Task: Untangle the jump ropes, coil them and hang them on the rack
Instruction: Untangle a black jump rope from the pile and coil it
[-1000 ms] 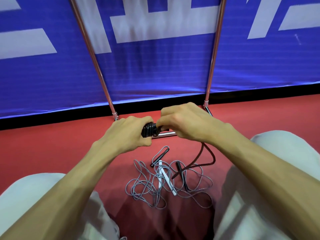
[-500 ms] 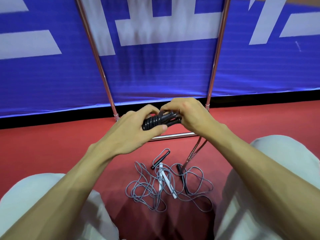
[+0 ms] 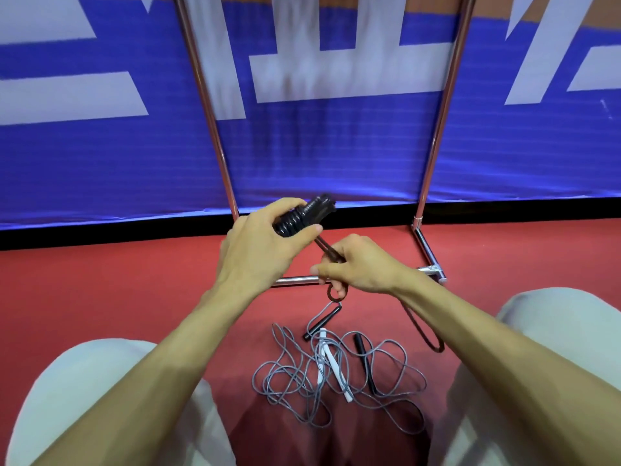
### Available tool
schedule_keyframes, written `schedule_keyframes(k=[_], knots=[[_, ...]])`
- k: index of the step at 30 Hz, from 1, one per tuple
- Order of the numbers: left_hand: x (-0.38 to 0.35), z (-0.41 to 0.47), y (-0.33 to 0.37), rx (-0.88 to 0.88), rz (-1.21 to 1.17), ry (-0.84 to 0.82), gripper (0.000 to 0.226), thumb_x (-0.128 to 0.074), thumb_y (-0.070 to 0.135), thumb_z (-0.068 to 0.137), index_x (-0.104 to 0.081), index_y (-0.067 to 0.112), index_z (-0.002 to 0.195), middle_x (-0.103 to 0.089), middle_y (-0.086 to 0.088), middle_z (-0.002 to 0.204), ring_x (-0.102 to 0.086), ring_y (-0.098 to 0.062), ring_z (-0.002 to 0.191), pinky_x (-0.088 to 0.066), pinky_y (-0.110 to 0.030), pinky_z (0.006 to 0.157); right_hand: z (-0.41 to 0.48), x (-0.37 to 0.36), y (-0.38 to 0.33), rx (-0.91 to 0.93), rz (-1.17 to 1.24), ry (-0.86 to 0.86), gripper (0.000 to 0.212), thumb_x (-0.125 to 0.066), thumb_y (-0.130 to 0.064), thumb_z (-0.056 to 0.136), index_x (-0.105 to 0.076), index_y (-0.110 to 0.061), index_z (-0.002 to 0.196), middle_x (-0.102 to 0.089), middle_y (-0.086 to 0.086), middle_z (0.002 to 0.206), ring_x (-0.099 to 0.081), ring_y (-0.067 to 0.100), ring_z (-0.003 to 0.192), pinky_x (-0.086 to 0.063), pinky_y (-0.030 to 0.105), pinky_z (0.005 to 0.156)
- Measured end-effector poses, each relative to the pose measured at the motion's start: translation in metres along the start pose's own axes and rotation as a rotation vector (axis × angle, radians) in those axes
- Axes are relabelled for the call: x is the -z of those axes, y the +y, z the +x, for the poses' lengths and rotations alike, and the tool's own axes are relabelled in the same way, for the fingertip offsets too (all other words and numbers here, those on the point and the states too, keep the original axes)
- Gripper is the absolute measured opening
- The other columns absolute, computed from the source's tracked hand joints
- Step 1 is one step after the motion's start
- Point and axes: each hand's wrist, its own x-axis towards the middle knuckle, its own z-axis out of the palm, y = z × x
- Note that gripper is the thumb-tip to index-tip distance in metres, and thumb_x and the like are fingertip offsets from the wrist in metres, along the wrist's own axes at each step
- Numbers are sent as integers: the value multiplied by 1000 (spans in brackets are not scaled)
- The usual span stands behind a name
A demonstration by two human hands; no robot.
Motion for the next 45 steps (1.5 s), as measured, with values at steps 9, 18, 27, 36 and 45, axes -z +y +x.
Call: schedule_keyframes(k=[9,18,27,36,45], knots=[[13,12,-10,63,371,139,39,-76,51,75,-65,43,111,-72,4,93,-63,-29,99,-43,-34,79,-15,0,-11,2,-100,-102,12,-60,-21,92,-56,-9,91,-54,-5,48,-61,8,46,-49,25,55],[-4,7,-9,-102,625,-87,35,-66,50,83,-57,43,116,-70,6,96,-65,-30,94,-46,-35,74,-37,22,-24,458,-857,175,11,-48,-12,94,-46,-15,105,-67,-2,100,-61,31,80,-34,35,54],[-18,-12,3,-198,589,-391,53,-51,87,63,-59,49,99,-60,9,69,-60,-22,74,-52,-35,70,-23,39,-15,528,-450,582,18,-72,-34,71,-67,-17,75,-60,-4,70,-53,17,61,-48,39,55],[-22,-17,9,-221,6,-197,38,-54,65,73,-68,36,94,-52,5,58,-46,-16,53,-39,-34,54,-11,43,3,335,-190,538,24,-55,-38,89,-73,-24,83,-65,-6,72,-60,10,70,-49,38,67],[-5,-10,23,31,-543,-113,23,-65,19,91,-64,30,111,-63,-3,58,-52,-14,48,-41,-23,46,-4,17,3,247,-324,431,38,-27,-48,98,-53,-26,79,-47,-12,56,-44,12,54,-41,35,60]])
